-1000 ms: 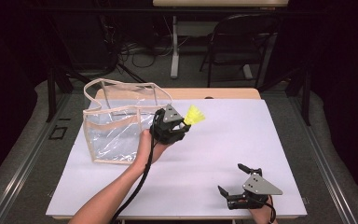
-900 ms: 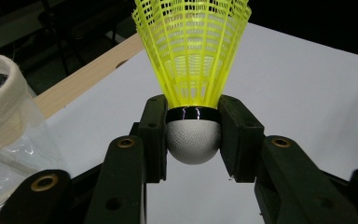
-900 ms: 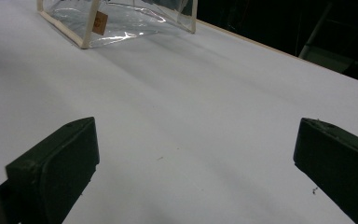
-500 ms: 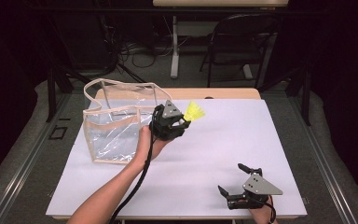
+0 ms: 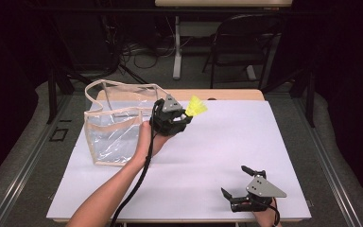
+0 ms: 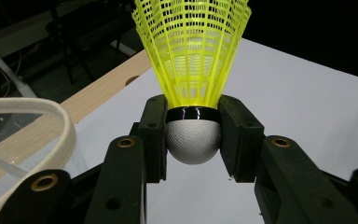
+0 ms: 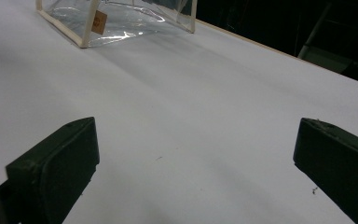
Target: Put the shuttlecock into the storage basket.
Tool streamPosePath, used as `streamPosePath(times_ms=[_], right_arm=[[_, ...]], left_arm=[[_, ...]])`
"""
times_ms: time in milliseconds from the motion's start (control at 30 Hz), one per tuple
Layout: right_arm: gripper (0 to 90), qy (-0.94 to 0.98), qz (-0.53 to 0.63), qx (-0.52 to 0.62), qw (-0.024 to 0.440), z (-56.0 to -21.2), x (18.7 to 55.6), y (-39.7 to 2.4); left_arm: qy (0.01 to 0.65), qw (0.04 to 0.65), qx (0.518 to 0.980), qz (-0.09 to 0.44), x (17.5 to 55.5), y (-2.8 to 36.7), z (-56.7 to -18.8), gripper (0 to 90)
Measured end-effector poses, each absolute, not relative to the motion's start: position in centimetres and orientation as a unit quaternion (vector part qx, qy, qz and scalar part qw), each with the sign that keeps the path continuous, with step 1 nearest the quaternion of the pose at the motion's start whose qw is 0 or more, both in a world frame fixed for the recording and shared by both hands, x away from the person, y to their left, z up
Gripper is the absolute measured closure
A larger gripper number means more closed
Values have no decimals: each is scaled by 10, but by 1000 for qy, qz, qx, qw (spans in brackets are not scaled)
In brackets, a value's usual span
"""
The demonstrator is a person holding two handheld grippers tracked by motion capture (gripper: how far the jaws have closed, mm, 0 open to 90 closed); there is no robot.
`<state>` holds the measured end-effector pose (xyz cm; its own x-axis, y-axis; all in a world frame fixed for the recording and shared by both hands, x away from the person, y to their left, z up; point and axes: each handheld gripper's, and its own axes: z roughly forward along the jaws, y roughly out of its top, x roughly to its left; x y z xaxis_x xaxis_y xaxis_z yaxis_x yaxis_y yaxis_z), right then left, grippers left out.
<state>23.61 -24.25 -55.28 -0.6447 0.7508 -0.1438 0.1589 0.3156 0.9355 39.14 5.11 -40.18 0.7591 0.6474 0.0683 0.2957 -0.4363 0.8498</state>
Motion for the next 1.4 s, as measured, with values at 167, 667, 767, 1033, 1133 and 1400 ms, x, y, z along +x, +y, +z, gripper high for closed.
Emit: streamPosePath(times_ms=[167, 667, 767, 1033, 1133, 1400], right_arm=[[0, 756, 501, 300, 295, -552, 235, -242], [0, 759, 499, 299, 293, -553, 237, -241], [0, 757, 501, 299, 295, -552, 236, -242], [0, 757, 500, 299, 295, -552, 236, -242], [0, 758, 500, 300, 294, -552, 236, -241], [0, 756, 501, 301, 295, -552, 236, -242]], left_arm=[[289, 448, 823, 197, 394, 53, -399, 650], [286, 456, 817, 207, 398, 58, -382, 650], [288, 456, 816, 207, 399, 59, -381, 650], [289, 461, 812, 210, 401, 62, -375, 650], [289, 461, 812, 210, 402, 63, -374, 650], [295, 463, 809, 211, 406, 68, -371, 650]])
